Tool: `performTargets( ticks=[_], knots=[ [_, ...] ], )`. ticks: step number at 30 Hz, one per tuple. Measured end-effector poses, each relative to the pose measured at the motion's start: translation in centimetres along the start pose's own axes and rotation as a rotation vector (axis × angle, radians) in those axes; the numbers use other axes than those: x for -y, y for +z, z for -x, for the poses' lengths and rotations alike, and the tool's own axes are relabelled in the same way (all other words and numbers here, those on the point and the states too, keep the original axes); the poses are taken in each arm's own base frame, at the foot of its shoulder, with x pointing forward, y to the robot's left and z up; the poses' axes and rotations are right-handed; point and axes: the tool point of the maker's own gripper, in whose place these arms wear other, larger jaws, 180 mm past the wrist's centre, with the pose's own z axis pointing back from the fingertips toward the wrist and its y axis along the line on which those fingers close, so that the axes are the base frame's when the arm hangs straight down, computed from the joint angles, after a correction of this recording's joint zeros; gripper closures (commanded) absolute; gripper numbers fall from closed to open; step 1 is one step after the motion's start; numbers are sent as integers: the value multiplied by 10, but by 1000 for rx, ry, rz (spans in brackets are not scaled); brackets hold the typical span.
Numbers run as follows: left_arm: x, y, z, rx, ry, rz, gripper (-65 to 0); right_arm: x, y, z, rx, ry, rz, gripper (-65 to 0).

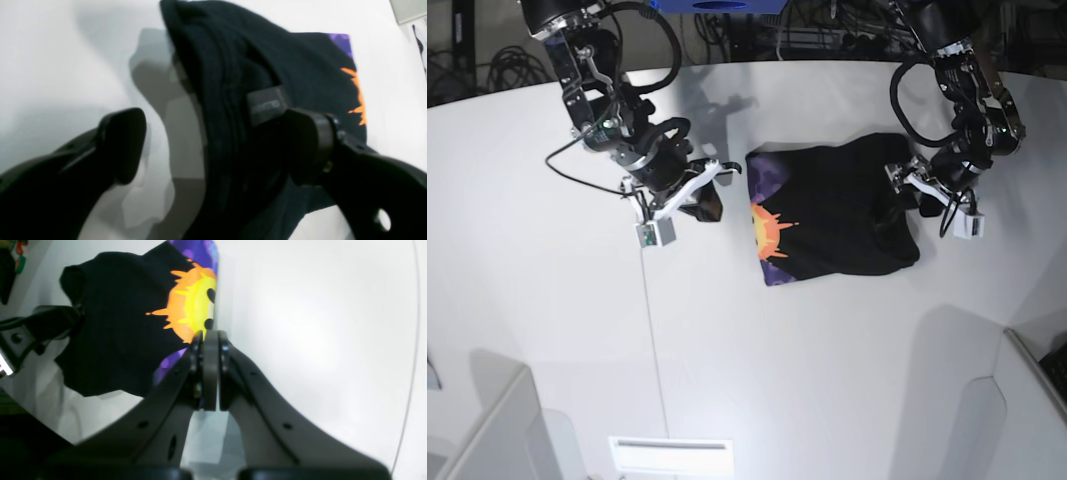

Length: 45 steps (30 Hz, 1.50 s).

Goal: Fold the T-shirt properly
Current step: 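Grasp the edge of the folded bundle with the left gripper, then rotate the bundle with the left gripper so the sun print faces the robot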

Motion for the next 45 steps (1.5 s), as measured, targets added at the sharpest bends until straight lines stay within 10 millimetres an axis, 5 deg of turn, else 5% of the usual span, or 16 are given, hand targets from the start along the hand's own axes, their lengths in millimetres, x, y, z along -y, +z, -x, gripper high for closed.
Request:
performTargets(
  ticks=[5,11,15,27,41,45],
  knots=[
    [0,-15,4,-13,53,24,-624,1,0,0,0,1,2,0],
    [26,-31,17,-59,28,101,-622,1,0,2,-5,0,2,0],
    [21,-33,22,-80,-17,70,-609,2,1,3,-1,-4,5,0],
    [6,-33,29,-141,-83,-12,0,30,11,7,5,-59,77,0],
    [41,-62,31,-407,-768,2,0,37,20,28,17,-97,105,0],
    [53,-62,32,-440,-963,-19,0,57,29,28,35,-123,163,0]
  ],
)
